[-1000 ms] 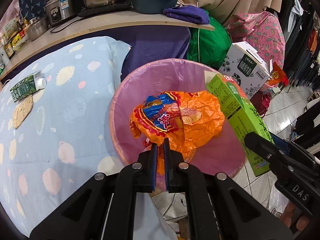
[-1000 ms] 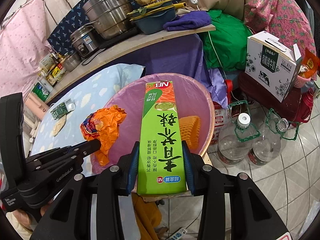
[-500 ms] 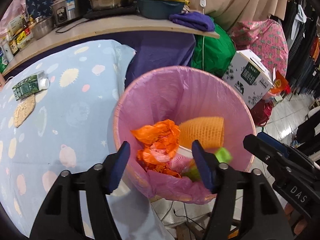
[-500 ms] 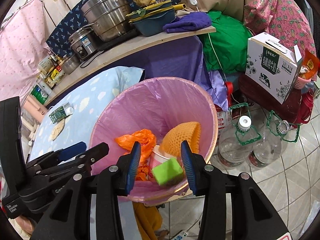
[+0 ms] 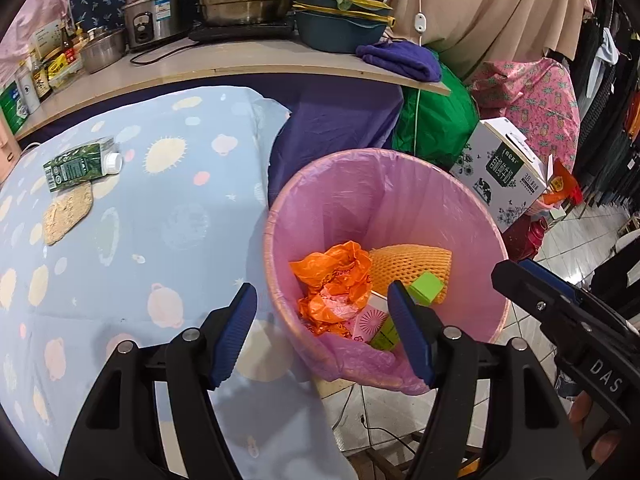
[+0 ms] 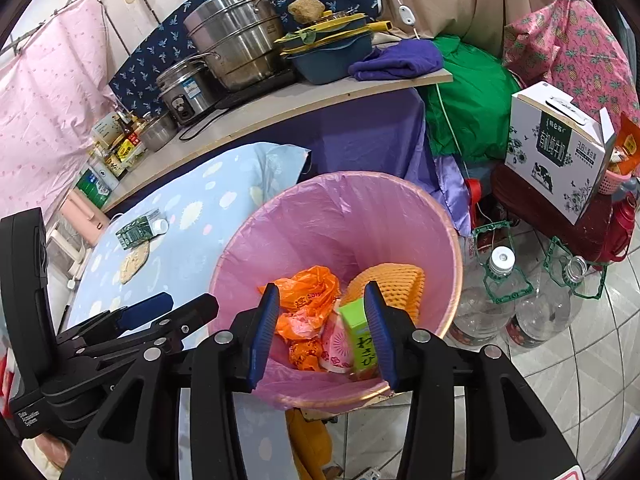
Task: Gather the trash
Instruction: 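Carry the snack bag and tea carton over the pink bin and release them, then grasp the beige pad with the left tool while the right tool grasps the green milk carton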
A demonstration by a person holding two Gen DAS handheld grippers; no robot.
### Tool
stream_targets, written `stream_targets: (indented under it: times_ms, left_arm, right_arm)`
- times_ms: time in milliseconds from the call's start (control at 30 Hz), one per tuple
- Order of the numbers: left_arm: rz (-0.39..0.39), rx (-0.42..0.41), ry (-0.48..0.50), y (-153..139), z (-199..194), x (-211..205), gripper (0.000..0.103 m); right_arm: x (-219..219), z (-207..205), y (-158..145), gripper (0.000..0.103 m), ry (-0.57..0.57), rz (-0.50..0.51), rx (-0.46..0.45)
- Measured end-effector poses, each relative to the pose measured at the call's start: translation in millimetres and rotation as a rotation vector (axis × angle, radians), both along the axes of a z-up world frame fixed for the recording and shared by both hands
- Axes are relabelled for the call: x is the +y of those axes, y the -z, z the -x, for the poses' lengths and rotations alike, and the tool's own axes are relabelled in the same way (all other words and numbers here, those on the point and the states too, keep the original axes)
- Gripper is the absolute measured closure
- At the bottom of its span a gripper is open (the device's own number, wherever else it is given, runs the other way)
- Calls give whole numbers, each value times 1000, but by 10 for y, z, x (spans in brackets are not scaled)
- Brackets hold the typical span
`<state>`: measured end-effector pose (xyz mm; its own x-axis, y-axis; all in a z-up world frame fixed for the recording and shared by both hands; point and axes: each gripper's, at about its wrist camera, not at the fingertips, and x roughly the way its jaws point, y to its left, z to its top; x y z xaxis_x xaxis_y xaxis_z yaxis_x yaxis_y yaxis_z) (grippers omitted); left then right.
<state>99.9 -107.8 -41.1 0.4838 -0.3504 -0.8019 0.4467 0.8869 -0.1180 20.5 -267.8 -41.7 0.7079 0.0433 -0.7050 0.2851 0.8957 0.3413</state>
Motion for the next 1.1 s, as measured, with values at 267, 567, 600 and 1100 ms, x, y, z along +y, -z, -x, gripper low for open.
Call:
stream_targets:
  times_ms: [267,567,600,1100]
  left_arm:
    - [24,9,-74,-45,-69,319,38]
    - [37,27,-178,-9,-186,817,36]
    - [41,30,-197,2,-205,895,31]
    - [62,51,-462,137,-824,2174,26]
  right_arm:
    - [188,-109,-61,60,-43,7,-11]
    - [513,-326,-90,60,-114,18,-14]
    - [553,-348,-87,60,-123,19,-14]
    - [1385,-960,-29,60,-275,32,9]
